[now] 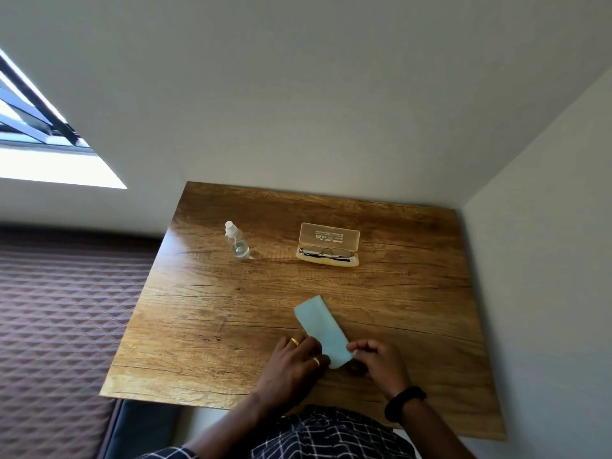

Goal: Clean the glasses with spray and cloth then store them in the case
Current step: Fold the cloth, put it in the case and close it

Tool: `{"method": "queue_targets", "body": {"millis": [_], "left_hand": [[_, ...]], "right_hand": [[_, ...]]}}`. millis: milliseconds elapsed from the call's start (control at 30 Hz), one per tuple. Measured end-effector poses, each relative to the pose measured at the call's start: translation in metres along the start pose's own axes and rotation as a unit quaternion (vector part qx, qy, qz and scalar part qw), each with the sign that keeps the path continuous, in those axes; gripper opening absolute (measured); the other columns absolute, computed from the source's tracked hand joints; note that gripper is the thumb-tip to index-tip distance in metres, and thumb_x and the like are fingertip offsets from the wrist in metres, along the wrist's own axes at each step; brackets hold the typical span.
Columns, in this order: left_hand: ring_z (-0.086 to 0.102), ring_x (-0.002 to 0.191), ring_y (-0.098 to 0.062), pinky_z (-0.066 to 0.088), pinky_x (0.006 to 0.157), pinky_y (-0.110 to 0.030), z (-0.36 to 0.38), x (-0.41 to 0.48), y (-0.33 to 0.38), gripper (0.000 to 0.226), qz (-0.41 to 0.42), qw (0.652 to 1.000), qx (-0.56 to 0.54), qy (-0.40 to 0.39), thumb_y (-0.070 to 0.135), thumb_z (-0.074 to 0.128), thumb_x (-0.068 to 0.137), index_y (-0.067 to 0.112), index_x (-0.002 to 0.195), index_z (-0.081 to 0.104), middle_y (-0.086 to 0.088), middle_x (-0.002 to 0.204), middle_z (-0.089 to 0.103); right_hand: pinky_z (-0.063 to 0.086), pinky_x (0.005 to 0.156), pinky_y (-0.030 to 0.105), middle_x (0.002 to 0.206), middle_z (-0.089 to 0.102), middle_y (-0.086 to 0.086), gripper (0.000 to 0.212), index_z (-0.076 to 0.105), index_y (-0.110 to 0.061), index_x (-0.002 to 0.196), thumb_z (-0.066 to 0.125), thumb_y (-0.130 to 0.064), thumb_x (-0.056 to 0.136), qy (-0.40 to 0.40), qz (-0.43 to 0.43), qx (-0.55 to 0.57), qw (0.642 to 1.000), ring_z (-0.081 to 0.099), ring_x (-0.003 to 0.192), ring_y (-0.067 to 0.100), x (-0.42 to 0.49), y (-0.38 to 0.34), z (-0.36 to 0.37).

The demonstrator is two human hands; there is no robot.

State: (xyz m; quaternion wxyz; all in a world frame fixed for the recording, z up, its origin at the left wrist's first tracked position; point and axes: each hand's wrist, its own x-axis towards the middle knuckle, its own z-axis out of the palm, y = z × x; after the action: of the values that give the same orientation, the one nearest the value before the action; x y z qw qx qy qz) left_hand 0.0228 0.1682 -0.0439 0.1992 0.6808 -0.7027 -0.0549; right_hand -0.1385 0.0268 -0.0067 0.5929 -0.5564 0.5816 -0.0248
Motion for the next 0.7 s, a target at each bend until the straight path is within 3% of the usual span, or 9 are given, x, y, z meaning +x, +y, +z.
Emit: {"method": "queue_targets", "body": {"millis": [100,167,367,433,500,567,700], "left_hand": [[0.066,0.087,-0.014,0.057,0.065,-0.027,-0.001,-0.012,0.001,0.026,-0.004,1.0,-0.028,-0.012,0.037,0.055,0.093,0.029,0.11,0.073,0.003,0.104,0.068],[0.066,0.084,-0.012,0.058,0.065,-0.024,-0.004,-0.016,0.002,0.024,-0.019,0.998,-0.062,-0.016,0.034,0.059,0.092,0.027,0.11,0.073,0.003,0.105,0.068],[0.065,0.085,-0.005,0.055,0.07,-0.013,-0.009,-0.012,-0.009,0.019,-0.149,0.976,-0.161,-0.004,0.031,0.059,0.096,0.023,0.11,0.07,0.007,0.11,0.066],[0.063,0.086,-0.002,0.05,0.071,-0.009,-0.008,-0.006,-0.015,0.019,-0.216,0.957,-0.193,0.005,0.03,0.062,0.096,0.022,0.11,0.072,0.013,0.108,0.063],[0.062,0.085,-0.002,0.052,0.07,-0.016,-0.01,0.001,-0.021,0.018,-0.272,0.937,-0.219,0.008,0.03,0.064,0.096,0.022,0.109,0.073,0.016,0.103,0.061],[0.063,0.087,-0.005,0.054,0.071,-0.019,-0.011,0.009,-0.027,0.018,-0.3,0.927,-0.225,0.009,0.029,0.065,0.095,0.02,0.109,0.073,0.012,0.105,0.064],[0.059,0.09,-0.003,0.04,0.07,-0.004,-0.012,0.02,-0.037,0.018,-0.344,0.911,-0.227,0.012,0.029,0.066,0.096,0.019,0.109,0.073,0.011,0.103,0.063]], "right_hand": [[0.054,0.063,0.023,0.09,0.075,0.0,0.018,0.076,-0.018,0.084,0.065,-0.003,0.087,-0.032,-0.004,-0.025,0.999,0.072,0.081,0.018,-0.009,0.006,-0.002],[0.058,0.068,0.027,0.089,0.076,0.001,0.018,0.076,-0.018,0.085,0.065,-0.004,0.088,-0.06,-0.004,-0.038,0.997,0.073,0.079,0.018,-0.01,0.005,-0.003],[0.058,0.067,0.025,0.09,0.076,0.009,0.024,0.073,-0.015,0.091,0.06,0.005,0.088,-0.117,-0.03,-0.05,0.991,0.072,0.075,0.017,0.0,-0.024,0.0],[0.06,0.077,0.035,0.088,0.076,0.008,0.023,0.073,-0.018,0.09,0.065,0.003,0.085,-0.115,-0.051,-0.071,0.989,0.072,0.078,0.022,0.01,-0.034,0.003],[0.06,0.081,0.038,0.085,0.076,0.006,0.021,0.073,-0.021,0.089,0.069,-0.001,0.083,-0.11,-0.067,-0.095,0.987,0.072,0.081,0.022,0.019,-0.043,0.008],[0.059,0.081,0.035,0.089,0.075,0.001,0.021,0.073,-0.024,0.088,0.073,-0.004,0.081,-0.106,-0.083,-0.118,0.984,0.071,0.085,0.017,0.028,-0.052,0.012],[0.058,0.077,0.027,0.093,0.071,-0.008,0.023,0.07,-0.028,0.083,0.074,-0.006,0.081,-0.086,-0.108,-0.153,0.978,0.067,0.091,0.009,0.042,-0.064,0.023]]}}
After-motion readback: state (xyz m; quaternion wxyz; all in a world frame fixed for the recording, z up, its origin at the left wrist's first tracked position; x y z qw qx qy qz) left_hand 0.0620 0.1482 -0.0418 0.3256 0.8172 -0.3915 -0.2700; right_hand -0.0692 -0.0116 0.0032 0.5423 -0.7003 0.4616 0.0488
